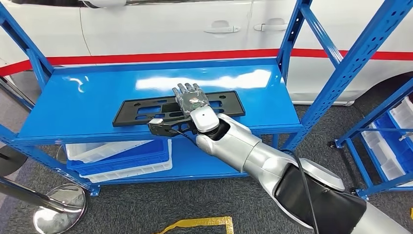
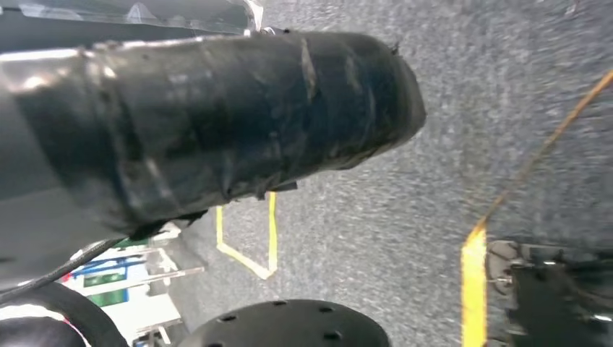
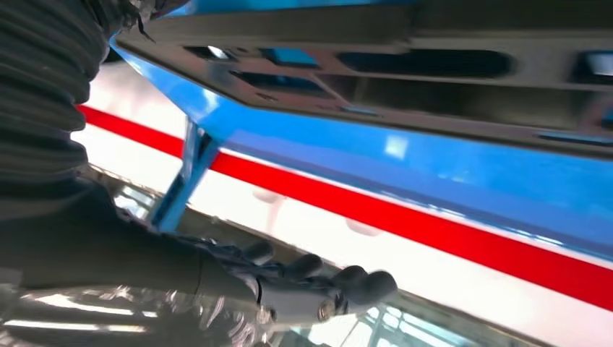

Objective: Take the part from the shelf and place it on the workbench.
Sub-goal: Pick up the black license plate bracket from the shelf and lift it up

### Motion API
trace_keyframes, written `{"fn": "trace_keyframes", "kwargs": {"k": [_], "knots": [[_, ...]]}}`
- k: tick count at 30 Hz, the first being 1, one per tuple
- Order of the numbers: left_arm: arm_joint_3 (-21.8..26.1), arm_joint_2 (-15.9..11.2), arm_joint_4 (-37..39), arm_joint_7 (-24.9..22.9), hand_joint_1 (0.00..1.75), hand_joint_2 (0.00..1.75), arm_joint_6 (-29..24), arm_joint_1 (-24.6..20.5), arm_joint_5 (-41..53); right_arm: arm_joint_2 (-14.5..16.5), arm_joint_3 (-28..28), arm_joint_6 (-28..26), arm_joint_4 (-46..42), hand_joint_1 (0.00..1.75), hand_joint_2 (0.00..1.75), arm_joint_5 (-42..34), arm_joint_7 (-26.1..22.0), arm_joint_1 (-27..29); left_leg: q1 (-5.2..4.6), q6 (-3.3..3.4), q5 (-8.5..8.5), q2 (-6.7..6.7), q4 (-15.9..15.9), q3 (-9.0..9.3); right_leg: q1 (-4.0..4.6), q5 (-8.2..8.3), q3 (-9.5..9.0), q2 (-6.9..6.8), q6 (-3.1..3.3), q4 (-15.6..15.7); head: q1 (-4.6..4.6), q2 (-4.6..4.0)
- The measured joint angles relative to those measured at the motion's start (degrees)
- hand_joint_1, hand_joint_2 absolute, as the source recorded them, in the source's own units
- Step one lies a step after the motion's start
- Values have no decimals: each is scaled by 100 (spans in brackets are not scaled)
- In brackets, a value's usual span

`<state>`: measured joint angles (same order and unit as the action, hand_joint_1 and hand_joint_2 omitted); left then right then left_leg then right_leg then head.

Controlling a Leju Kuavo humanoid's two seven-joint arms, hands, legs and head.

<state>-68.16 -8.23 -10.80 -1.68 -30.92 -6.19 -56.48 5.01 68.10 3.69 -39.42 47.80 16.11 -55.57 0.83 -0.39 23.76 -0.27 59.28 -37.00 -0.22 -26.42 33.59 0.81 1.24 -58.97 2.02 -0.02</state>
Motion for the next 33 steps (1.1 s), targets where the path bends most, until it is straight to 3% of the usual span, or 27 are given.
{"fn": "trace_keyframes", "kwargs": {"k": [3, 5, 8, 9, 10, 11, 13, 15, 17, 20, 23, 24, 25, 26, 28, 29, 31, 33], "knots": [[1, -8, 1, 10, 0, 0, -10, -8, -5, 6, 12, -3, 15, 0, 175, -27, -1, 14, -2, 73, 47, -10, -89, 55, 10, -29, -4, -2, -76, 18, -5, 0], [1, -14, 2, 12, 0, 0, -16, -4, -9, 8, 16, -5, 21, 0, 175, -37, -2, 15, 25, 136, 49, -5, -142, 114, 9, -166, 69, -13, -130, -182, 5, 0], [1, -27, 2, 13, 0, 0, -16, -8, -9, 8, 24, -5, 34, 0, 175, -44, -2, 41, 26, 216, 78, -1, -166, 171, -9, -593, 604, -26, -193, -1210, 13, 0], [1, -31, 2, 13, 0, 0, -16, -7, -9, 7, 28, -4, 42, 0, 175, -46, -2, 64, 22, 224, 91, -4, -165, 183, -17, -646, 778, -27, -203, -1487, 13, 0], [1, -33, 2, 13, 0, 0, -17, -5, -9, 5, 34, -4, 52, 0, 175, -49, -2, 85, 20, 224, 107, -8, -162, 199, -24, -585, 862, -28, -208, -1568, 14, 0], [1, -34, 2, 10, 0, 0, -20, -3, -9, 4, 38, -4, 60, 0, 175, -51, -2, 98, 19, 217, 126, -13, -157, 222, -29, -414, 834, -29, -204, -1421, 14, 0], [1, -34, 2, 5, 0, 0, -27, 0, -11, 4, 45, -5, 68, 0, 175, -56, -2, 100, 19, 186, 176, -22, -143, 275, -28, 39, 537, -29, -166, -686, 14, 0], [1, -36, 1, 0, 0, 0, -29, -5, -14, 8, 50, -5, 70, 0, 175, -61, -5, 93, 5, 136, 215, -27, -128, 292, -4, 229, 269, -28, -115, -107, 10, 0], [2, -40, 1, -2, 0, 0, -28, -9, -22, 12, 57, -5, 78, 0, 175, -68, -11, 95, -7, 76, 221, -26, -144, 292, 21, 202, 209, -22, -70, 22, 6, 0], [3, -53, 2, -5, 0, 0, -27, -9, -51, 20, 60, -3, 87, 0, 175, -95, -25, 97, 9, -13, 333, -8, -10, 240, -23, 224, 140, -16, 26, 113, -3, 0], [3, -77, 2, -5, 0, 0, -27, -10, -61, 39, 62, 4, 98, 0, 175, -127, -54, 110, 26, -80, 757, -2, 988, -275, -32, 205, 90, -21, 92, 141, -18, 0], [3, -85, 2, -5, 0, 0, -27, -7, -62, 43, 65, 8, 108, 0, 175, -132, -62, 124, 31, -96, 831, -1, 1301, -465, -30, 192, 82, -22, 97, 138, -16, 0], [3, -89, 2, -5, 0, 0, -27, -3, -67, 44, 68, 13, 118, 0, 175, -138, -67, 137, 34, -107, 799, -1, 1427, -569, -29, 178, 70, -21, 99, 135, -17, 0], [3, -92, 2, -6, 0, 0, -27, 1, -72, 45, 70, 23, 127, 0, 175, -145, -74, 147, 39, -113, 656, 1, 1331, -563, -32, 158, 52, -19, 94, 129, -17, 0], [3, -104, 2, -10, 0, 0, -27, 5, -87, 53, 71, 55, 143, 0, 175, -171, -92, 155, 52, -113, 218, 13, 626, -279, -38, 98, -1, -13, 62, 105, -18, 0], [4, -113, 2, -17, 0, 0, -28, 3, -92, 58, 71, 71, 151, 0, 175, -189, -104, 153, 46, -104, 81, 15, 260, -104, -28, 64, -16, -7, 33, 81, -25, 0], [9, -128, 2, -37, 0, 0, -28, -8, -98, 70, 71, 88, 165, 0, 175, -231, -123, 155, 28, -52, 37, 8, -87, 70, -5, 23, -20, 1, -25, 61, -35, 0], [15, -144, 2, -54, 0, 0, -28, -14, -103, 80, 71, 93, 182, 0, 175, -261, -151, 164, 22, 25, 67, -6, -106, 90, 7, 5, -22, 1, -73, 70, -35, 0]]}}
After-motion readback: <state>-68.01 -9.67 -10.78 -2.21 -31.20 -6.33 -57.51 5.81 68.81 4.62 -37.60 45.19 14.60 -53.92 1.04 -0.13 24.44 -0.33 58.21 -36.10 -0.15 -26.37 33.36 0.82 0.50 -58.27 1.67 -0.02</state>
